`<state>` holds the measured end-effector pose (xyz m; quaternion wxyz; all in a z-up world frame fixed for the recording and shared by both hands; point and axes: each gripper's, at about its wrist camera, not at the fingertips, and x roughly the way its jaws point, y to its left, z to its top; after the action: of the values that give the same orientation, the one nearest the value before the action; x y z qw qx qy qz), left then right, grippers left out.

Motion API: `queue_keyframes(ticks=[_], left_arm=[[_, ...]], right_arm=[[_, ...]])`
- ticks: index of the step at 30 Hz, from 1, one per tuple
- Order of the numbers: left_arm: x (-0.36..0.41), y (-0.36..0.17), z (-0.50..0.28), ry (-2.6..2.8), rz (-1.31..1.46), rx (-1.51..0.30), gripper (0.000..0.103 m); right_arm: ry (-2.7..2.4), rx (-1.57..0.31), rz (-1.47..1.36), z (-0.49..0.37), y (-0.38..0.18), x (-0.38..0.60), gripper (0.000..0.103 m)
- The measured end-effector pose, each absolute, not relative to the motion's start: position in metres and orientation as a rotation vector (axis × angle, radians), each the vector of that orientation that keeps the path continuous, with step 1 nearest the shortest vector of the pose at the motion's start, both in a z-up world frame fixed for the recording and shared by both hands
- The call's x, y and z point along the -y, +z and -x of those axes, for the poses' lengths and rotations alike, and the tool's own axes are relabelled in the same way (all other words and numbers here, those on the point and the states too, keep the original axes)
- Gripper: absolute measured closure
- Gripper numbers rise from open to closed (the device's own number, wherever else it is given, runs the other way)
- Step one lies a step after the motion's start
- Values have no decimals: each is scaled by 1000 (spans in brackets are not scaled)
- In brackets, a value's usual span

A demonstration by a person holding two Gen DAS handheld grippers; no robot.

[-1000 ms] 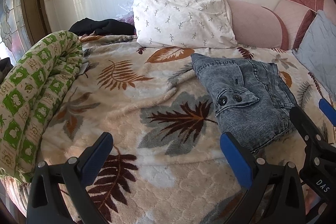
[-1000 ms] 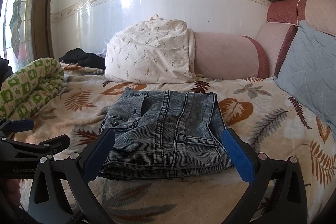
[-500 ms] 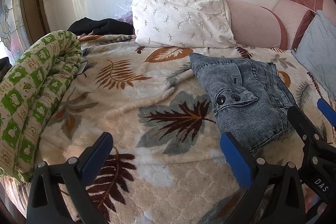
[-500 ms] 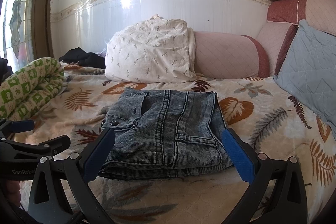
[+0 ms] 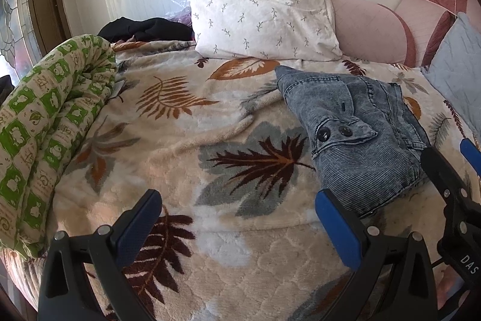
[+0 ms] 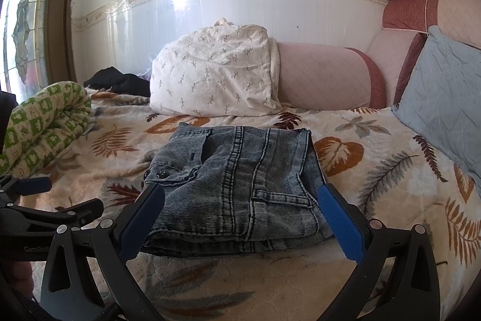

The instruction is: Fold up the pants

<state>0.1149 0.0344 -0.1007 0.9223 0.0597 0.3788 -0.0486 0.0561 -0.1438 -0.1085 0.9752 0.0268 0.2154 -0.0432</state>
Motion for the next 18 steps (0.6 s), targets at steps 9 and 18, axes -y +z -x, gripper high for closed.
queue_keyframes(ticks=[9, 18], left_arm=[[-36, -104, -117, -94, -126, -787, 0], [-35, -107, -117, -96, -130, -794, 0]], right_arm=[[-88, -436, -56, -57, -109, 144, 0], [-88, -437, -57, -57, -109, 144, 0]])
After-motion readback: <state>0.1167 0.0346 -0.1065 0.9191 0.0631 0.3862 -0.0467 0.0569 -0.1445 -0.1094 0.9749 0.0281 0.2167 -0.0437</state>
